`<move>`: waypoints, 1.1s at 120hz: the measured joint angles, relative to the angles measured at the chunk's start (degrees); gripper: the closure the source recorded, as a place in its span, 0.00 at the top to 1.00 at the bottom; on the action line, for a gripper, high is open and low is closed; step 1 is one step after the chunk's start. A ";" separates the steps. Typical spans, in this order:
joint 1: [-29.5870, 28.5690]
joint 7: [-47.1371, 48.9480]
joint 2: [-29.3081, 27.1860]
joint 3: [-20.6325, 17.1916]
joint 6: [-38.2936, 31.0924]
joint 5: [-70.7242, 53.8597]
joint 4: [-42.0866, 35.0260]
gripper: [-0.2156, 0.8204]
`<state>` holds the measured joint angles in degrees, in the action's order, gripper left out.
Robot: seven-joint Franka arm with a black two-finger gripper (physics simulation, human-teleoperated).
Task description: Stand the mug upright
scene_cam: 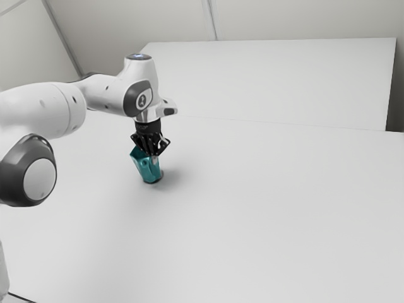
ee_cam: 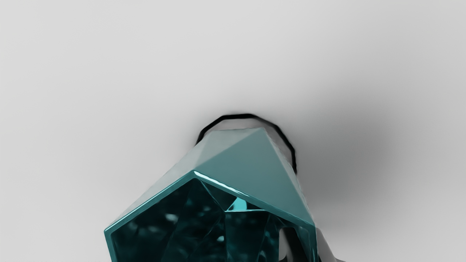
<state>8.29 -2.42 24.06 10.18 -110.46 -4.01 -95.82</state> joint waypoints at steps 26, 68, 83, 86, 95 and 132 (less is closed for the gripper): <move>-0.02 0.66 -0.06 -0.08 0.05 -0.37 -0.03 0.51; -0.06 0.96 -3.04 -0.15 0.51 -0.93 1.23 0.74; -0.27 0.16 -6.32 0.00 1.21 -0.60 1.09 0.76; -0.32 -0.10 -7.28 0.03 1.38 -0.57 0.95 0.76; -0.60 -0.96 -10.05 0.19 1.87 -0.53 0.65 0.77; -1.71 -3.78 -20.84 0.90 6.54 -1.58 1.01 0.79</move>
<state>6.58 -6.20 3.22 11.07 -103.92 -5.58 -94.81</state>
